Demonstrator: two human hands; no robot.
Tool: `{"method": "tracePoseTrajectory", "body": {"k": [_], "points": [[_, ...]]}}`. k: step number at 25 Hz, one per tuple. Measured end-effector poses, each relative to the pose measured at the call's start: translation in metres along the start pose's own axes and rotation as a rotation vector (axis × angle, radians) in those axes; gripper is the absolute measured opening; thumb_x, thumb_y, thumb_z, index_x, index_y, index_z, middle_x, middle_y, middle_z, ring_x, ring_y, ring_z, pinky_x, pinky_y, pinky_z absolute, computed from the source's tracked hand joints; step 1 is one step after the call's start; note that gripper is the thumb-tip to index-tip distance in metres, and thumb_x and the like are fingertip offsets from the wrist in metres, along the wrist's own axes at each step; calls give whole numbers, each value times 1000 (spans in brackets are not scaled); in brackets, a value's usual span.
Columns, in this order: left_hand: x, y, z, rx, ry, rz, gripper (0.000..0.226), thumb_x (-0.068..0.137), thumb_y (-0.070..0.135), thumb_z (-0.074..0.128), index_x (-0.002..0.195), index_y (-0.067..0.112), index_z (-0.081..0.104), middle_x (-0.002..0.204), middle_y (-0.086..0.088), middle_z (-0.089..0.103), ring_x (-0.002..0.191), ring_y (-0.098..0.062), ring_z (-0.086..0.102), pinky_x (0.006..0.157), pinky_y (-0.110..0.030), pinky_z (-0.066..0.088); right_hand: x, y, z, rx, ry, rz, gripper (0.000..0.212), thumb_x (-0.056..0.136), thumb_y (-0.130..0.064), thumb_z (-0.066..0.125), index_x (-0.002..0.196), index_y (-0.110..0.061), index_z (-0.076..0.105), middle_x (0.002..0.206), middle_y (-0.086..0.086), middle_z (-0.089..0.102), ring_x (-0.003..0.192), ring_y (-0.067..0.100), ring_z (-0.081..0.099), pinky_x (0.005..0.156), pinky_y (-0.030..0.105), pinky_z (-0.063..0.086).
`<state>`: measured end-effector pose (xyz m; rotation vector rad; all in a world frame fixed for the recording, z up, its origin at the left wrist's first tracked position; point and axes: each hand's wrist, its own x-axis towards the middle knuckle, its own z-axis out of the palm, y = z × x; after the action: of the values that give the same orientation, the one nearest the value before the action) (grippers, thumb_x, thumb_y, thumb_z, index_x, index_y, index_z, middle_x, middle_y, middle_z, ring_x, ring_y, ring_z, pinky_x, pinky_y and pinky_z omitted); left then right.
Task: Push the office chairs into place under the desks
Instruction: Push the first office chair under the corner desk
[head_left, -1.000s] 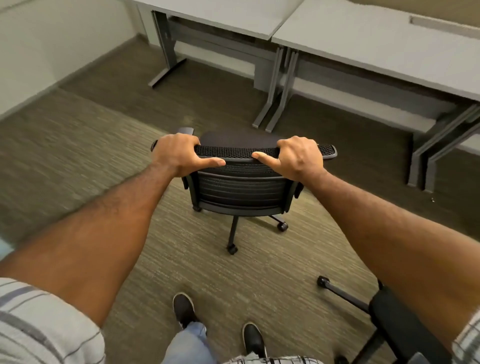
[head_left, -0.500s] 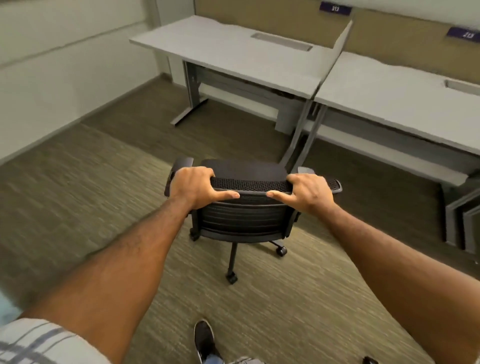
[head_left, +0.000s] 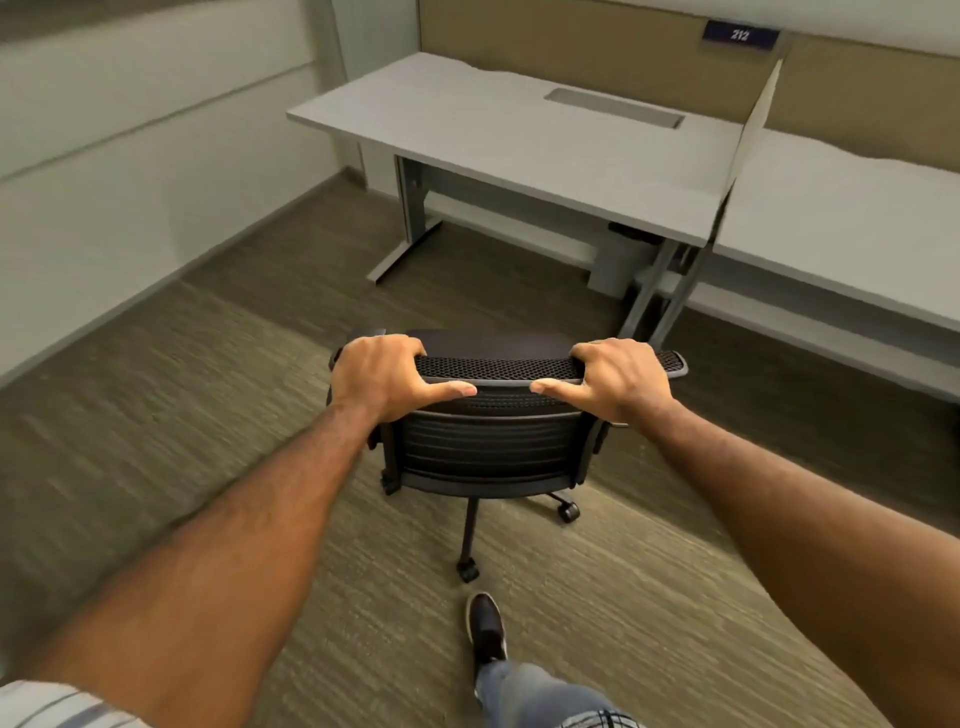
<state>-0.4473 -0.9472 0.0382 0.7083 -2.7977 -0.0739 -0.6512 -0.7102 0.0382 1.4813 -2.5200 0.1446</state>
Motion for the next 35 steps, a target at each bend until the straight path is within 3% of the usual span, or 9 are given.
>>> {"method": "tracePoseTrajectory", "body": {"k": [2,5,10,19,25,30,33,35], "points": [[36,-35,7,-15,9,-24,103,46,114,25,82,28,68,69,9,58,68,-21,61,57,-32,36,53,-8,14,14,-7,-22,91,71,-106,14,62,-23,48,61,-6,53,56,20,50,48,31,19],[80,-87,15,-53,0,-42,94,48,113,28,79,31,62,69,12,53,69,-17,56,59,-32,35,123,-26,35,35,-14,-32,95,67,-108,14,66,-21,52,68,-3,61,64,23,59,53,34,31],[155,-164,26,-88,68,-52,105,57,109,24,99,27,75,86,7,73,82,-19,69,65,-30,39,230,-55,60,74,-47,-14,102,66,-107,6,75,-19,57,74,-3,62,68,20,61,61,39,48],[318,-327,46,-70,91,4,93,65,107,25,88,31,74,76,8,69,69,-16,59,61,-32,38,429,-107,106,73,0,76,88,72,-106,23,61,-23,51,54,-9,50,49,9,46,46,30,30],[384,-456,53,-118,59,120,91,75,100,24,99,30,76,89,9,74,79,-15,66,72,-35,44,518,-195,128,103,-18,160,89,78,-102,19,74,-23,60,67,-7,58,63,13,56,62,37,50],[454,-528,58,-105,72,151,82,79,95,27,94,32,77,84,10,73,75,-13,64,70,-32,40,597,-229,144,81,-30,224,90,77,-103,17,76,-24,61,67,-8,58,64,13,56,63,37,51],[503,-563,63,-129,46,159,81,78,95,26,91,33,77,81,11,71,69,-8,55,67,-32,39,646,-238,154,68,-11,250,89,78,-102,17,73,-24,60,65,-8,57,61,13,54,56,33,44],[534,-588,67,-121,11,155,80,78,95,26,93,35,77,83,12,72,71,-10,59,66,-33,43,677,-245,159,60,2,260,88,79,-101,18,70,-24,57,61,-8,54,56,11,50,49,31,34]]}}
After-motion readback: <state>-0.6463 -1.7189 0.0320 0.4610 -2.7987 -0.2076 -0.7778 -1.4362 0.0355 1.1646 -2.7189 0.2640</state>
